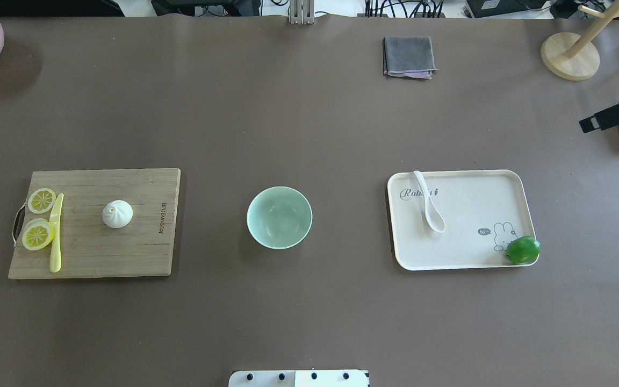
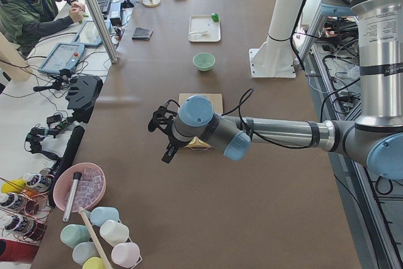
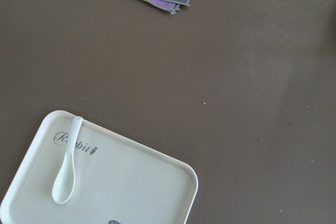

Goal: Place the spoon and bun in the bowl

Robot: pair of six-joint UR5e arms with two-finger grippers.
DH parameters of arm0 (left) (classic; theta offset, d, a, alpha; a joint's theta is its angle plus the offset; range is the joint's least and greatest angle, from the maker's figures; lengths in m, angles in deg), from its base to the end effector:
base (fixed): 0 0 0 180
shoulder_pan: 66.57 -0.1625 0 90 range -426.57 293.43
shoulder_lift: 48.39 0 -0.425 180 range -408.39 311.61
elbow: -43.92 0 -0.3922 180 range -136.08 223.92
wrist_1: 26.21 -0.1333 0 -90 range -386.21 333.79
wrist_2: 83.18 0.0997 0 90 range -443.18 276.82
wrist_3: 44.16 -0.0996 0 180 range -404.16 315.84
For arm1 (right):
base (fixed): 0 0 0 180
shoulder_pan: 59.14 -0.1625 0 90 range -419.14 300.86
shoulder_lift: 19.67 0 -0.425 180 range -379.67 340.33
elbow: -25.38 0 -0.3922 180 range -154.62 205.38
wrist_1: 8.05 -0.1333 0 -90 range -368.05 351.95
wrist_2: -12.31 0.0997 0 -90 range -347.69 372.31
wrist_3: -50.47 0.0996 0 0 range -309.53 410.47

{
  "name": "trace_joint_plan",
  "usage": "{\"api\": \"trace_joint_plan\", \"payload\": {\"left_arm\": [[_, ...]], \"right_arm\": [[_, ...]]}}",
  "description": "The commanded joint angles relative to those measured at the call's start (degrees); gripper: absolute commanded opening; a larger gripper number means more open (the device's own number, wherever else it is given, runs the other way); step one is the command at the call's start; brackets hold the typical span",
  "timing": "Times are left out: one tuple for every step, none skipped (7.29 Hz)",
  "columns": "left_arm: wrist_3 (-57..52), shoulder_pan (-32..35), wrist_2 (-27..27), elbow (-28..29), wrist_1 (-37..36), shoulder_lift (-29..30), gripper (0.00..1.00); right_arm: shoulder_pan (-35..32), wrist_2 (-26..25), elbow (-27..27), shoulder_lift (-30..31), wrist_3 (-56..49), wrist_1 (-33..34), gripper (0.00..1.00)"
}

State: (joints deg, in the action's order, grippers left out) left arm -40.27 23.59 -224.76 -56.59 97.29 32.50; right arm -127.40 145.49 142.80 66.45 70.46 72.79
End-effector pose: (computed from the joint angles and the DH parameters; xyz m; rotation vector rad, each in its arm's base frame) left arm -0.0565 -0.4418 0.5663 0.5375 0.8882 0.2097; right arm -0.1198 -0.4764 0.3733 0.3711 -0.9141 -0.2939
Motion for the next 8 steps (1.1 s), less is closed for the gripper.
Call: {"api": "trace_joint_plan", "payload": {"left_arm": [[2.0,-0.1,-0.5,1.6,6.8,-1.1,0.99],[2.0,-0.1,-0.3,1.7,6.8,-1.1,0.99],[2.1,-0.1,-0.2,1.7,6.8,-1.1,0.99],[2.4,-0.1,-0.3,1.7,6.7,-1.1,0.99],[3.7,-0.1,-0.2,1.7,6.8,-1.1,0.99],[3.7,-0.1,-0.2,2.2,6.8,-1.1,0.99],[3.7,-0.1,-0.3,2.2,6.8,-1.1,0.99],[3.7,-0.1,-0.5,2.2,6.8,-1.1,0.99]], "right_arm": [[16.2,-15.1,-0.1,-4.4,12.8,-0.2,1.00],[23.8,-24.1,-0.7,-4.5,15.9,-2.5,1.00],[28.3,-27.7,-3.4,-5.6,18.1,-5.0,1.00],[32.3,-29.3,-5.8,-7.0,23.7,-7.5,1.00],[35.5,-33.4,-7.5,-7.6,28.1,-8.4,1.00],[36.7,-34.6,-10.8,-9.4,28.3,-8.6,1.00],[36.9,-34.7,-14.3,-11.0,28.3,-10.8,0.99],[36.9,-34.8,-18.1,-11.8,28.4,-16.0,0.96]]}}
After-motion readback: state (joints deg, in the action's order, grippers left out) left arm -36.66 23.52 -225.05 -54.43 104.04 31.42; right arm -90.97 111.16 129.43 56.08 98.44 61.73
